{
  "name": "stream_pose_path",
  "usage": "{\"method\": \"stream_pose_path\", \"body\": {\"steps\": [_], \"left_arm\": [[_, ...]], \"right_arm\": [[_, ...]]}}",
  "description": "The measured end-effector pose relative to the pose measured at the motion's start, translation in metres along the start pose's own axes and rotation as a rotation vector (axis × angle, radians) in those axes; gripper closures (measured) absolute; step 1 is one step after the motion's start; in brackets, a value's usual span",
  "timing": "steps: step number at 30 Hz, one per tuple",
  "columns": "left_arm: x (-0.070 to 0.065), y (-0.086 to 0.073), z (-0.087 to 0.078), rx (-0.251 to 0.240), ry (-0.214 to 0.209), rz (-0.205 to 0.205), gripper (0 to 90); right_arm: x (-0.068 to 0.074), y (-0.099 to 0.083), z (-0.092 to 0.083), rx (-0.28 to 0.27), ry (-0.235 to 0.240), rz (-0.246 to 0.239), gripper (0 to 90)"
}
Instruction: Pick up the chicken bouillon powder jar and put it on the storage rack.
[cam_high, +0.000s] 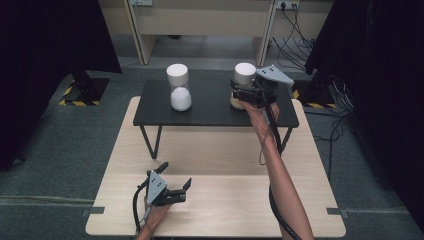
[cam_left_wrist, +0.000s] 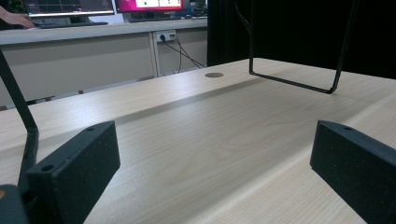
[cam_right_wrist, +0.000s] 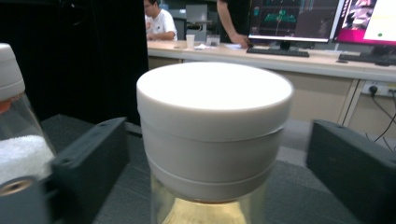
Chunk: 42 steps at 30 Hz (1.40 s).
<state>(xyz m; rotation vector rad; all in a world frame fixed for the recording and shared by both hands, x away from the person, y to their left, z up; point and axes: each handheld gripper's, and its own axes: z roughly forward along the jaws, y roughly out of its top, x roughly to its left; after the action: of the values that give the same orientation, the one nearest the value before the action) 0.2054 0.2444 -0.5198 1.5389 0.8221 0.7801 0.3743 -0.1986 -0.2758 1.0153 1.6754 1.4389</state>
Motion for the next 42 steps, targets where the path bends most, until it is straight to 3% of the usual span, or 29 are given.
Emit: {"method": "stream_pose_path", "body": {"steps": [3,6,19,27,42], "left_arm": [[0.0,0.0,0.0,0.0,0.0,0.001,0.7],[0.0,0.0,0.0,0.001,0.001,0.001,0.7],[0.0,0.0,0.0,0.001,0.001,0.001,0.7],[0.0,0.0,0.0,0.001,0.001,0.002,0.7],[0.0,0.0,0.0,0.003,0.002,0.002,0.5]], "right_arm": [[-0.008,-0.003,-0.003,-0.019,0.031,0.026,0.1],[-0.011,-0.004,-0.007,-0.033,0.046,0.02,0.1],[-0.01,-0.002,-0.02,-0.037,0.069,0.004,0.1],[-0.018,-0.002,-0.032,-0.05,0.13,0.017,0.1],[-0.028,-0.022,-0.06,-0.077,0.197,0.008,0.1]]}}
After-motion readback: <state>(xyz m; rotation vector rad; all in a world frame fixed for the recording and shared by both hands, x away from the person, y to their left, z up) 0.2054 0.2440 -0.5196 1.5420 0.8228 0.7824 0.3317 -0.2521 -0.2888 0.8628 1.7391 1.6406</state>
